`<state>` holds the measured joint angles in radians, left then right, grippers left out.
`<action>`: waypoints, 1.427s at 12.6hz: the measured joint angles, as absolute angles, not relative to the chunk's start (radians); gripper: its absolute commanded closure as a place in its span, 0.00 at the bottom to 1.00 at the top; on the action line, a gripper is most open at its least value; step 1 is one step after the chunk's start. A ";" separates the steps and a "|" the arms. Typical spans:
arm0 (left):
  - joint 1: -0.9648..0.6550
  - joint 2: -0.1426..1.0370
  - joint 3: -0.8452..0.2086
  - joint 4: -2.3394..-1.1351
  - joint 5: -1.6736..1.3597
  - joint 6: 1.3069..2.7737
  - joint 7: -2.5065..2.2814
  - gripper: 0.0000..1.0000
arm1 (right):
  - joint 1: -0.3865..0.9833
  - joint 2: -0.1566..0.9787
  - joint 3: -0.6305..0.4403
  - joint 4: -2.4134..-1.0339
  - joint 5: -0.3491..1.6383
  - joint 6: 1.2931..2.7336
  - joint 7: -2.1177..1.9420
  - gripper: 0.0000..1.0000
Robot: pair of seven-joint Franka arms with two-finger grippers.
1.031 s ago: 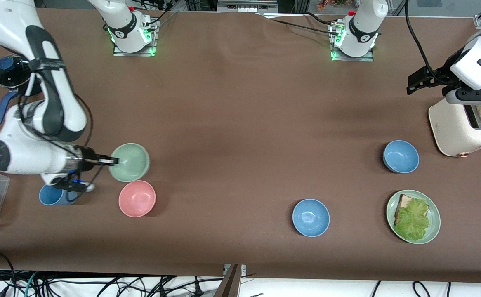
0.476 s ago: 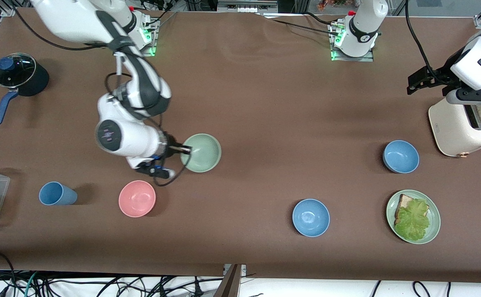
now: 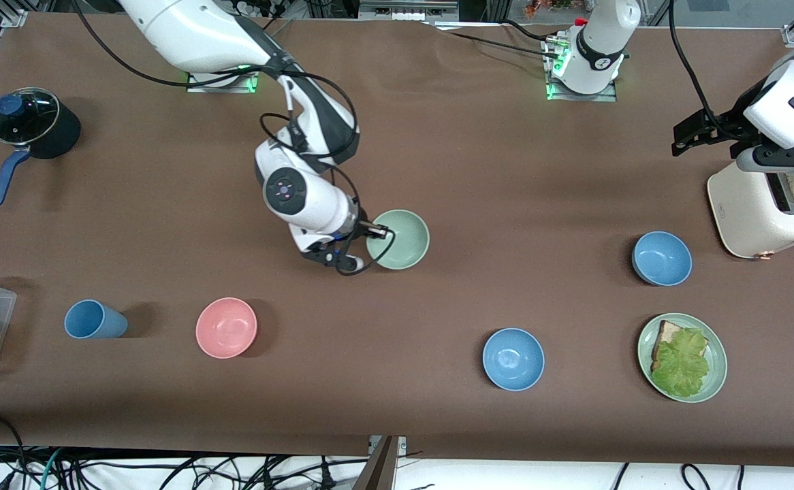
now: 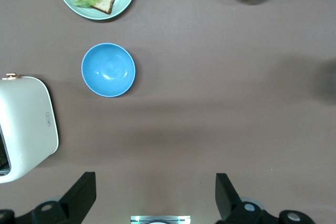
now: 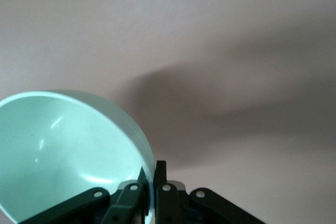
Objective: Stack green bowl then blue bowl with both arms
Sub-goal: 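Carry the green bowl with the right gripper to the table middle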
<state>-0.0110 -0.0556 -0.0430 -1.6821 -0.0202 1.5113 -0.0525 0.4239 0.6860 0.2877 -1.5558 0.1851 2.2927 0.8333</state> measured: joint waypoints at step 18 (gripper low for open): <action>0.007 -0.045 -0.039 -1.682 -0.020 1.511 -0.052 0.00 | 0.505 0.782 0.286 -1.546 0.182 2.395 0.882 0.00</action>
